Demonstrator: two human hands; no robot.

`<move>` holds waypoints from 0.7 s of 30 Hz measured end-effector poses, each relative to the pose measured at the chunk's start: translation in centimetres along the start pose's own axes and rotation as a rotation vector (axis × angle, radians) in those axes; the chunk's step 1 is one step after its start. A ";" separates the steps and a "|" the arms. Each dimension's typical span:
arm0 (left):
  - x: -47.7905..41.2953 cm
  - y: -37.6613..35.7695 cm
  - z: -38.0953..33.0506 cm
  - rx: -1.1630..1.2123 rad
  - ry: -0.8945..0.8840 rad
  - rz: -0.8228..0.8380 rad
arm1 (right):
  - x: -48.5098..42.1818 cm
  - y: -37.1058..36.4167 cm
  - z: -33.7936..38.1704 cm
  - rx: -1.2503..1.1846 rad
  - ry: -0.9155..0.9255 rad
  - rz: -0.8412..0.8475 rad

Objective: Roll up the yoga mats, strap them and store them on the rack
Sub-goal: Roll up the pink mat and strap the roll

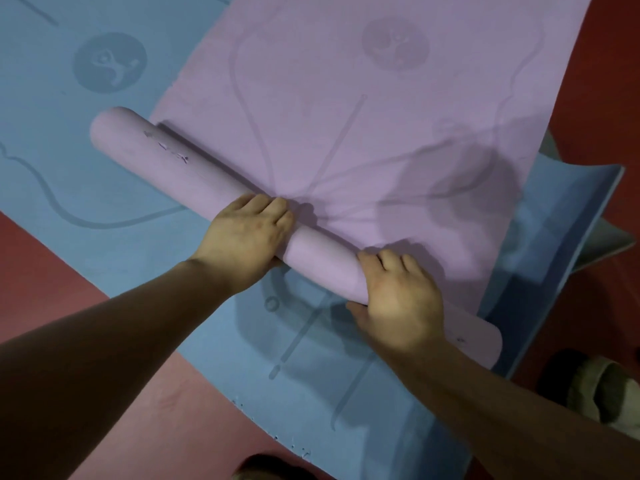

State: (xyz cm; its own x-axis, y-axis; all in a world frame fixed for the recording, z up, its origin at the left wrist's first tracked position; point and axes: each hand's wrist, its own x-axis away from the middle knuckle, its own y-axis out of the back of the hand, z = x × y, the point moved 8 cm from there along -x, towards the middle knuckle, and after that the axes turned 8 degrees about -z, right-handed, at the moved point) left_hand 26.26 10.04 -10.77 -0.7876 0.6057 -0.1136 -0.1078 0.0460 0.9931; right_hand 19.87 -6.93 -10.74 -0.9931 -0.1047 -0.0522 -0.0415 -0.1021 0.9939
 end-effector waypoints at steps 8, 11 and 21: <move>7.7 3.3 -2.0 0.061 0.039 -0.014 | 6.6 2.2 3.7 -0.171 0.117 -0.011; 11.2 2.6 -3.6 0.091 0.040 -0.011 | 10.0 1.4 4.4 -0.237 0.153 -0.043; 11.1 1.1 -2.9 0.210 0.006 0.029 | 10.2 0.0 3.3 -0.248 0.142 0.000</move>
State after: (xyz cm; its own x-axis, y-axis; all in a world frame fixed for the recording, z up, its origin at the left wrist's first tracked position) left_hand 15.63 14.48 -10.99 -0.7924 0.6041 -0.0845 0.0434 0.1941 0.9800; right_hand 9.38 -4.77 -10.93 -0.9672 -0.2401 -0.0825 0.0040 -0.3392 0.9407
